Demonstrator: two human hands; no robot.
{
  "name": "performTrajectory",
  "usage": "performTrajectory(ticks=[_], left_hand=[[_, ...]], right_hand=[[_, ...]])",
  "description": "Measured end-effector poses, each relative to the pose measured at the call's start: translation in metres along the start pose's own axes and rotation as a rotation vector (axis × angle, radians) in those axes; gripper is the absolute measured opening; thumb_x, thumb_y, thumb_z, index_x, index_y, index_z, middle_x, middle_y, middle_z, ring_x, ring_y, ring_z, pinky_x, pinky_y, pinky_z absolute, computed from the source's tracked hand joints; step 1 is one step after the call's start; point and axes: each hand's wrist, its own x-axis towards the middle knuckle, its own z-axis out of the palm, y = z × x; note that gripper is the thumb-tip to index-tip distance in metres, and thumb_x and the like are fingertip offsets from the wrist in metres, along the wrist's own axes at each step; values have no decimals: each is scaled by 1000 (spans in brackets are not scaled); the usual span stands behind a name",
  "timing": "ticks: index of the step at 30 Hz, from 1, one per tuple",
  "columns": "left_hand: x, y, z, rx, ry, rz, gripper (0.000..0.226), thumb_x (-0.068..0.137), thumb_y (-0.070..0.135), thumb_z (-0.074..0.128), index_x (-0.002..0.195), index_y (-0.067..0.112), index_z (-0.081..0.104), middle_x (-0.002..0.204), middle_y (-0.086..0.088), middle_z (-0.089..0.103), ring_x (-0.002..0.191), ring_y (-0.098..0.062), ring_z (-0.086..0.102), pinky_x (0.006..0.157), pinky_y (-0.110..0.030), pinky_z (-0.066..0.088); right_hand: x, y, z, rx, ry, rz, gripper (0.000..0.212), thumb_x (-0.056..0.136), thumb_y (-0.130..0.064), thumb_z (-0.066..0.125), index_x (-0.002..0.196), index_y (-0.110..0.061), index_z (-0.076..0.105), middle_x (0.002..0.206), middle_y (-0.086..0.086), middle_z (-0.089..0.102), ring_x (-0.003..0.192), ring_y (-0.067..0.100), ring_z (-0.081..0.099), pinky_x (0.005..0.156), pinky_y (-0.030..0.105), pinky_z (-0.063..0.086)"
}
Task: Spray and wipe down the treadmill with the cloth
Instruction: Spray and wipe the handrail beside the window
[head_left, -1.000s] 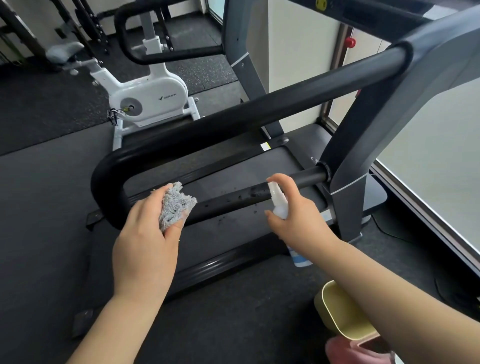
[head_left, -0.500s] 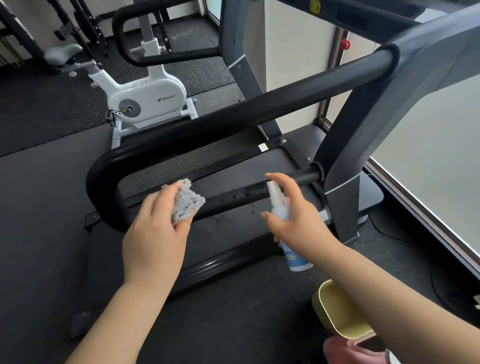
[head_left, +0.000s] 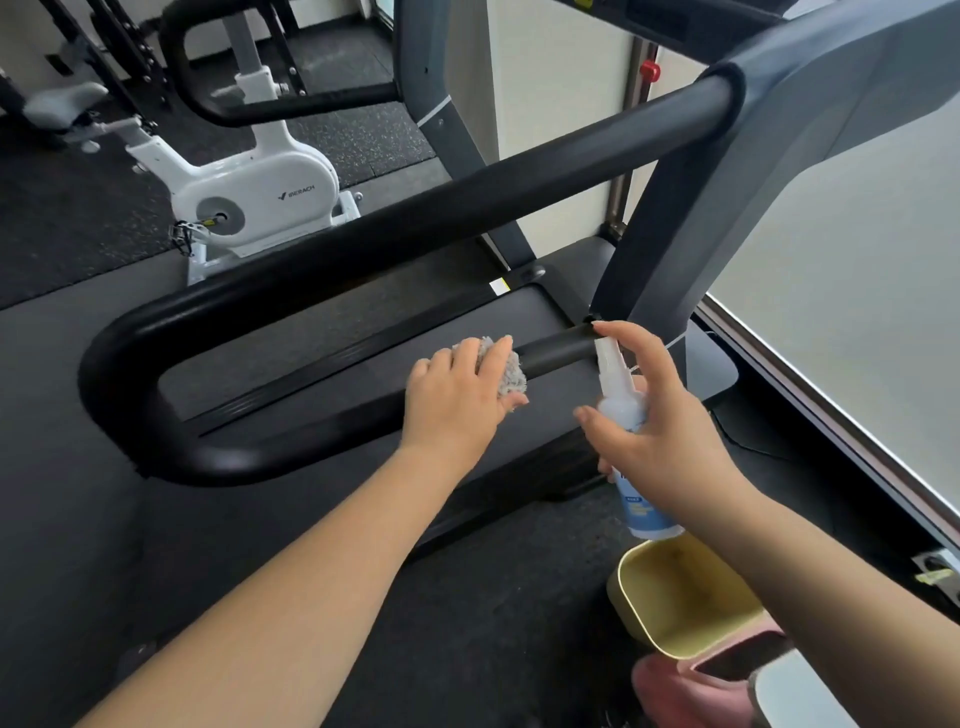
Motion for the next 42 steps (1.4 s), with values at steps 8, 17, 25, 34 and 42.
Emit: performTrajectory(ticks=[8, 17, 25, 34, 42], left_hand=[[42, 41, 2, 85, -125, 66, 85, 85, 50, 59, 150, 28, 10, 126, -10, 44, 101, -28, 52, 70, -37, 39], [-64, -86, -31, 90, -219, -192, 72, 69, 50, 74, 131, 33, 41, 102, 0, 55, 87, -27, 58, 67, -38, 43], [-36, -44, -23, 107, -173, -179, 65, 70, 53, 74, 118, 20, 47, 108, -7, 57, 91, -30, 58, 73, -40, 46], [75, 77, -15, -137, -289, -46, 42, 93, 30, 52, 127, 10, 38, 124, -13, 48, 112, -33, 52, 85, -42, 49], [35, 14, -12, 26, -285, 9, 74, 79, 38, 69, 137, 27, 25, 114, -7, 50, 96, -31, 59, 61, -35, 37]], right_hand=[[3, 6, -8, 15, 3, -7, 69, 88, -14, 71, 122, -62, 34, 87, -8, 59, 61, 22, 69, 62, 39, 60], [11, 7, 1, 48, -41, -4, 71, 89, -17, 69, 123, -66, 32, 95, -6, 59, 64, 22, 68, 71, 42, 62], [15, 5, -1, 78, -38, -32, 70, 89, -16, 69, 125, -64, 34, 89, -1, 62, 63, 21, 68, 70, 39, 62], [16, 7, -6, 83, -11, -63, 74, 86, -9, 71, 118, -65, 36, 92, -17, 63, 62, 25, 67, 60, 42, 59], [19, 3, -7, 100, 1, -64, 71, 87, -11, 70, 123, -62, 36, 76, 8, 64, 58, 29, 65, 62, 44, 59]])
